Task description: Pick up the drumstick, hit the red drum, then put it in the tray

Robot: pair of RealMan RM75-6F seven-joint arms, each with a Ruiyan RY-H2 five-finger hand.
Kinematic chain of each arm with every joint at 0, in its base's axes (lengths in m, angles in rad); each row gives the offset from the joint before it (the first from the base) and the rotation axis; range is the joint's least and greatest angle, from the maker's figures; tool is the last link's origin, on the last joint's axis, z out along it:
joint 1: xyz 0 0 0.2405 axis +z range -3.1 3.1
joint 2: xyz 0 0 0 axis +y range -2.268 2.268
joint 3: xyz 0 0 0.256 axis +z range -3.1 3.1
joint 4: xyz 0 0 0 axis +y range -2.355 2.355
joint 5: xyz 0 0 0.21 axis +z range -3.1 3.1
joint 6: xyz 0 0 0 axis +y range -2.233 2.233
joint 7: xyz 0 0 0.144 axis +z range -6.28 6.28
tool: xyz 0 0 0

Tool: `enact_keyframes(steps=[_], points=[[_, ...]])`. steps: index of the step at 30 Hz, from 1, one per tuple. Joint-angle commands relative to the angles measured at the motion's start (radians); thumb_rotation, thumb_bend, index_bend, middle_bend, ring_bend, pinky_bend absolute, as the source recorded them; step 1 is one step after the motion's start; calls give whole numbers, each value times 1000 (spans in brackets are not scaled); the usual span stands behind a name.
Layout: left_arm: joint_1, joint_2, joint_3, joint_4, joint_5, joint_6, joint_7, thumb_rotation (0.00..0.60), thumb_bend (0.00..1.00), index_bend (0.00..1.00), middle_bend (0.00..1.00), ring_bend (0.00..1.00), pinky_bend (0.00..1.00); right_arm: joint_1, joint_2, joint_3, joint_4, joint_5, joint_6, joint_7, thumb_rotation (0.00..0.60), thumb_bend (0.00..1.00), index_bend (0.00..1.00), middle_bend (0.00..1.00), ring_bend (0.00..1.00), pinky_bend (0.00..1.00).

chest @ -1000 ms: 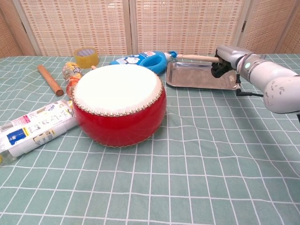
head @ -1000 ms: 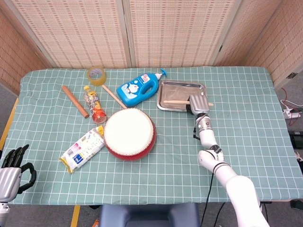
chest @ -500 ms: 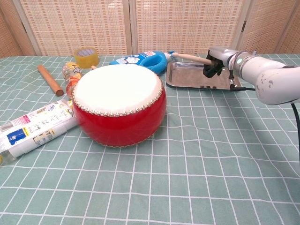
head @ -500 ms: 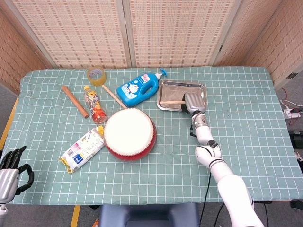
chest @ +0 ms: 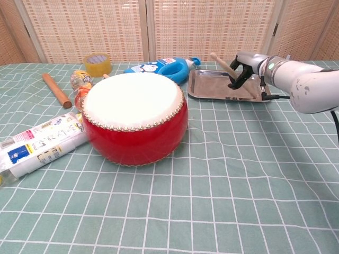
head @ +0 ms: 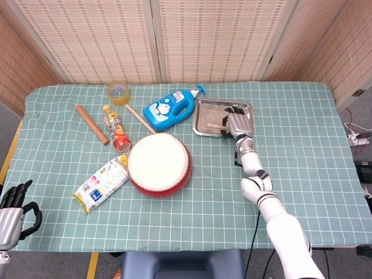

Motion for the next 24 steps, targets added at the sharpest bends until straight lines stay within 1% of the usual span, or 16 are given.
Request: enact_keyframes(steps=[1,5,13,15,17,18,19,21,23,24], points=[[1,-1,0,3,0,0,-2,600,232,14,0,0,6,4,0,3,3,1,-6,-3,600,220,0,68,0,17],[1,-4,0,8,-1,-2,-5,600,233,14,0,0,5,9,1,8,5,2,-3,-7,600,151,0,42,0,0],[-2,-7,-3,11,3,-3,-8,600,232,15,0,0,5,7,18,10,-10,-3,13,-6,600,149,0,39,0,0],[-2,-8,-3,13,3,-1,-11,600,232,14,0,0,5,-3,33,3,-33,-16,44,8,600,149,0,39,0,0],[-2,-8,-4,17,2,-1,-14,600,232,14,0,0,5,-24,54,-19,-65,-44,93,19,600,149,0,39,0,0],[-2,-8,-4,18,3,-1,-15,600,232,14,0,0,5,-37,65,-31,-79,-58,121,18,600,149,14,39,0,7],[-3,-8,-5,20,4,0,-15,600,232,14,0,0,5,-59,81,-48,-102,-80,173,19,600,154,34,42,4,25],[-5,-7,-6,22,7,-1,-15,600,232,14,0,0,5,-100,110,-72,-145,-110,256,15,600,183,115,84,50,98],[-7,-7,-10,23,8,4,-21,600,232,15,0,0,5,-157,157,-98,-215,-140,361,-5,600,242,237,181,172,209],[-8,-8,-13,23,10,7,-23,600,233,14,0,0,5,-185,182,-108,-255,-150,405,-20,600,258,268,204,204,244]])
